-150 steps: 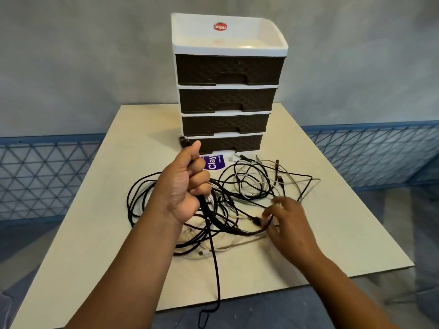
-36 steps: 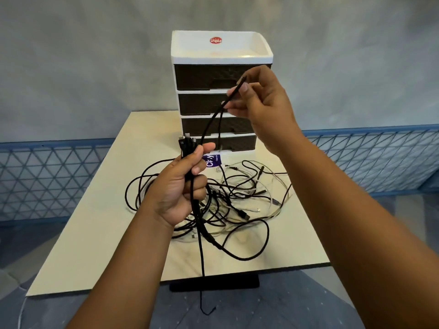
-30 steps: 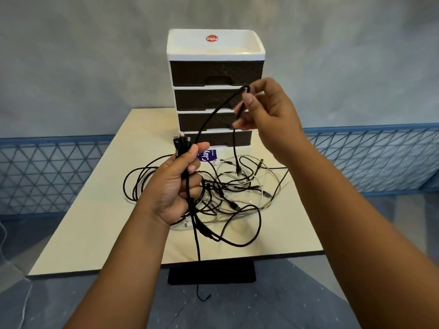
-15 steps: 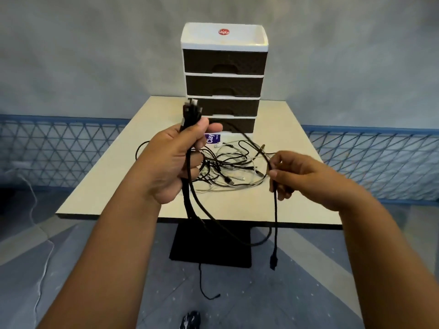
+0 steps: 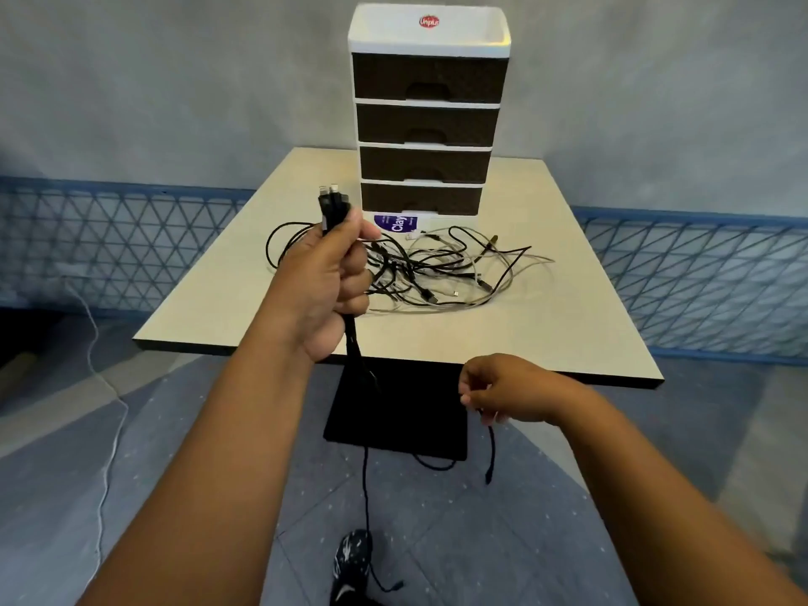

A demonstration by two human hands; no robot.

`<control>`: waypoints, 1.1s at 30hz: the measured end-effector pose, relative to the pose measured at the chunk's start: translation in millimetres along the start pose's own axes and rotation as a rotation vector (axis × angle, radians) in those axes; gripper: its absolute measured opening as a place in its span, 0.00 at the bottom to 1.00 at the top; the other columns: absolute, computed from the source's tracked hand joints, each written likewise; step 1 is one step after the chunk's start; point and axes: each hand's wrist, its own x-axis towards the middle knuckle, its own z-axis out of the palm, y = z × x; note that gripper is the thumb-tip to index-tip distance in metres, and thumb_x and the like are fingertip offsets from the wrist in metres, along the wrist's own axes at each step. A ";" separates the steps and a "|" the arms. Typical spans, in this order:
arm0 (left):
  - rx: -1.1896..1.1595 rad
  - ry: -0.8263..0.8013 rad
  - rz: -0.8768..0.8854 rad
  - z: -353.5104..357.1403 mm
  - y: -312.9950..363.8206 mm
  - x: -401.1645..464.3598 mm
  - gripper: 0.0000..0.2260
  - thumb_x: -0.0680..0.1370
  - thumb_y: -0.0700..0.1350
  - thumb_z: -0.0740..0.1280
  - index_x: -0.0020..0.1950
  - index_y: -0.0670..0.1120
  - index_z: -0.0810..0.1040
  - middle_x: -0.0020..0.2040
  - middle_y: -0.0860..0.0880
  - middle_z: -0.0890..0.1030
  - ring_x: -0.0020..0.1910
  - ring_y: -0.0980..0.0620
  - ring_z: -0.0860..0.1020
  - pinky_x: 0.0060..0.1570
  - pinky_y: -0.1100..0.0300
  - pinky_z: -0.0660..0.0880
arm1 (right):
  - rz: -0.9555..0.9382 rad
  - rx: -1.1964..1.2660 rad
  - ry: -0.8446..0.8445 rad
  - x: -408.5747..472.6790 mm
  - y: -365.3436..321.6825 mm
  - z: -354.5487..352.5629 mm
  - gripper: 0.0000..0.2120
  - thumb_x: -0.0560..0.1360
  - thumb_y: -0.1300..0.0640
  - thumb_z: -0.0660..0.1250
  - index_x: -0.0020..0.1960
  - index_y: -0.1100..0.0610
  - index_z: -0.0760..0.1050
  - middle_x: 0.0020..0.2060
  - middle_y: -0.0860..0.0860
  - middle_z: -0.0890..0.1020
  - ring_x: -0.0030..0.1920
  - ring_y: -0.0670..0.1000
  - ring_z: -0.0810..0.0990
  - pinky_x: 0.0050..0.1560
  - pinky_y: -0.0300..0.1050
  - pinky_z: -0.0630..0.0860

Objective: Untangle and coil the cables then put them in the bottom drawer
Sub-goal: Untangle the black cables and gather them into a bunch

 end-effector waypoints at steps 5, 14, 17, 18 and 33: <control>-0.049 -0.059 -0.039 17.2 -6.9 -3.0 0.13 0.83 0.50 0.59 0.40 0.48 0.71 0.24 0.55 0.59 0.20 0.60 0.55 0.21 0.68 0.50 | -0.290 0.069 0.074 -5.3 -46.1 10.3 0.14 0.77 0.55 0.68 0.63 0.52 0.75 0.56 0.46 0.80 0.55 0.48 0.80 0.55 0.39 0.76; -0.383 -0.005 0.011 5.4 -9.9 13.5 0.12 0.82 0.52 0.60 0.42 0.48 0.69 0.32 0.51 0.67 0.25 0.58 0.64 0.25 0.66 0.63 | -0.491 0.786 0.082 6.4 -91.3 67.1 0.14 0.83 0.51 0.55 0.43 0.57 0.71 0.27 0.46 0.66 0.28 0.48 0.64 0.33 0.45 0.62; -0.528 0.036 -0.007 -15.2 -20.0 23.6 0.14 0.82 0.51 0.60 0.40 0.46 0.74 0.36 0.49 0.74 0.34 0.55 0.76 0.38 0.61 0.77 | -0.477 0.844 0.048 19.9 -89.8 69.5 0.15 0.82 0.48 0.57 0.41 0.55 0.71 0.27 0.47 0.64 0.28 0.47 0.59 0.31 0.44 0.56; -0.530 0.040 -0.014 -22.5 -22.8 27.1 0.14 0.82 0.51 0.60 0.39 0.47 0.74 0.34 0.50 0.74 0.34 0.54 0.77 0.39 0.59 0.79 | -0.475 0.841 0.030 25.8 -90.3 70.8 0.15 0.82 0.47 0.57 0.41 0.54 0.72 0.27 0.47 0.64 0.28 0.47 0.59 0.31 0.43 0.57; -0.394 0.141 -0.140 -132.3 -2.7 107.6 0.14 0.82 0.54 0.58 0.39 0.50 0.70 0.26 0.55 0.58 0.22 0.61 0.56 0.19 0.69 0.51 | -0.248 0.350 0.241 155.1 -112.3 55.5 0.10 0.81 0.50 0.62 0.56 0.51 0.80 0.48 0.45 0.83 0.49 0.42 0.81 0.50 0.36 0.77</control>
